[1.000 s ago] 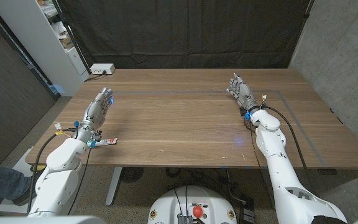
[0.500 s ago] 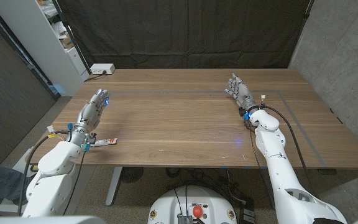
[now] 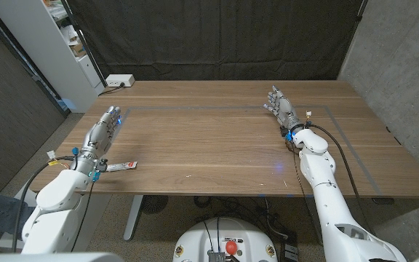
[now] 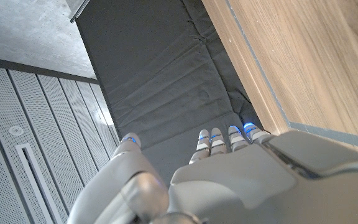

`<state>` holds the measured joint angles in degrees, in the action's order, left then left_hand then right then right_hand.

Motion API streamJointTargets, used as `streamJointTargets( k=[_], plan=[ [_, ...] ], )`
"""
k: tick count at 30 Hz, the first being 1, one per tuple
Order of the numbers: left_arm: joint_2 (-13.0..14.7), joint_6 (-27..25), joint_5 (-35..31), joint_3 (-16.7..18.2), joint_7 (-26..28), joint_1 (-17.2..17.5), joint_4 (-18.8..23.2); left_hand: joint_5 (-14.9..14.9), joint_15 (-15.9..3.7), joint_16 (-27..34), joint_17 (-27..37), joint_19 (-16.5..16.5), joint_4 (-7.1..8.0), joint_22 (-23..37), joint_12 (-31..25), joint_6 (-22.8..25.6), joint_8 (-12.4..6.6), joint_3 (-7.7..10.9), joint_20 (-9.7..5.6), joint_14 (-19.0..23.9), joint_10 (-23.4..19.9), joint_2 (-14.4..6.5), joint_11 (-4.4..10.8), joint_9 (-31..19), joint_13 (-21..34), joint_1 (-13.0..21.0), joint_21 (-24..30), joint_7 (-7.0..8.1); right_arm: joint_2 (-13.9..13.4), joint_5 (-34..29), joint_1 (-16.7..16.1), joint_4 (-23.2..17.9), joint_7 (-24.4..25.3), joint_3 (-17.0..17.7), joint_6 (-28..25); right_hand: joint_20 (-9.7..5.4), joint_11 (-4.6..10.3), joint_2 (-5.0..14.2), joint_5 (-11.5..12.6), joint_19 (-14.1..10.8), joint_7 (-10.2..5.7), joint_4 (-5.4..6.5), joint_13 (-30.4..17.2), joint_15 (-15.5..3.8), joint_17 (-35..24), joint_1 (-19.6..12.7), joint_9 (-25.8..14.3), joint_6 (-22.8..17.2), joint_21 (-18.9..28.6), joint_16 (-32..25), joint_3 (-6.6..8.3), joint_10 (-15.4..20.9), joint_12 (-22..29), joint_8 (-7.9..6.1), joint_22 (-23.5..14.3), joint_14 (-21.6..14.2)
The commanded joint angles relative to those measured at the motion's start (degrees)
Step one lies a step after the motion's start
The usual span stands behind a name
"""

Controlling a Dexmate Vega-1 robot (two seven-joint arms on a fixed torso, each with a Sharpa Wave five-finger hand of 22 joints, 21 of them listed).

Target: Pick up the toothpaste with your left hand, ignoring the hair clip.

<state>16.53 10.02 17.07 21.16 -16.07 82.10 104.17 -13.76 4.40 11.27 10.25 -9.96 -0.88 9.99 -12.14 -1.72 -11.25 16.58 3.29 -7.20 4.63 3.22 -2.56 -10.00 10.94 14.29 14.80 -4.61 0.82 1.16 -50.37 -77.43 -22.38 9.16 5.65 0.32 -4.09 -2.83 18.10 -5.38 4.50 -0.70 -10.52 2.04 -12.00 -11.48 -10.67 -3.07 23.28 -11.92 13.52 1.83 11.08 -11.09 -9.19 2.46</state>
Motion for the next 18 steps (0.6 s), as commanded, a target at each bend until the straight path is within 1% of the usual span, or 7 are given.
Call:
streamJointTargets(
  k=[1, 8, 18],
  plan=[
    [-0.8, 0.4, -1.1, 2.2, 0.2, 2.4, 2.6, 0.1, -0.09, -0.1, 0.1, -2.2, -0.27, 0.2, -0.4, 0.5, 0.06, 0.13, 0.47, 0.2, -0.4, 0.0, 0.04, -0.2, 0.1, 0.8, -0.2, -0.08, -0.3, 0.4, -0.2, -0.5, 0.1, -0.2, -0.5, -0.16, -0.29, 0.28, 0.3, -0.5, 0.17, -0.11, -0.1, 0.13, 0.0, -0.4, 0.0, 0.0, -0.2, -0.1, -0.08, -0.2, 0.0, -0.09, -0.3, -0.4],
    [-1.5, 1.2, -1.7, 2.8, 0.2, 3.1, 3.3, 0.1, -0.15, -0.1, 0.1, -2.1, -0.43, 0.2, -0.4, 0.6, 0.04, 0.14, 0.44, 0.3, -0.6, -0.1, 0.01, -0.2, 0.1, 1.0, -0.4, -0.07, -0.2, 0.4, -0.2, -0.1, 0.2, -0.3, -0.3, -0.17, -0.22, 0.30, 0.4, -0.6, 0.15, -0.16, -0.1, 0.10, 0.0, -0.4, 0.0, 0.1, -0.4, -0.1, -0.11, -0.2, 0.0, -0.07, -0.3, -0.3],
    [-2.2, 2.2, -3.7, 3.4, 0.7, 4.5, 5.3, 0.2, -0.19, -0.1, 0.1, -2.1, -0.66, 0.2, -0.4, 1.1, -0.05, 0.16, 0.56, 0.5, -0.8, -0.1, 0.07, -0.2, 0.0, 1.2, -0.6, -0.14, -0.1, 0.9, -0.8, -0.5, 0.0, -0.1, 0.1, -0.14, -0.21, 0.33, 0.4, -0.7, 0.07, -0.21, -0.1, 0.07, 0.0, -0.4, 0.0, 0.0, -0.7, -0.2, -0.16, -0.2, 0.0, -0.07, -0.3, -0.5]
  ],
)
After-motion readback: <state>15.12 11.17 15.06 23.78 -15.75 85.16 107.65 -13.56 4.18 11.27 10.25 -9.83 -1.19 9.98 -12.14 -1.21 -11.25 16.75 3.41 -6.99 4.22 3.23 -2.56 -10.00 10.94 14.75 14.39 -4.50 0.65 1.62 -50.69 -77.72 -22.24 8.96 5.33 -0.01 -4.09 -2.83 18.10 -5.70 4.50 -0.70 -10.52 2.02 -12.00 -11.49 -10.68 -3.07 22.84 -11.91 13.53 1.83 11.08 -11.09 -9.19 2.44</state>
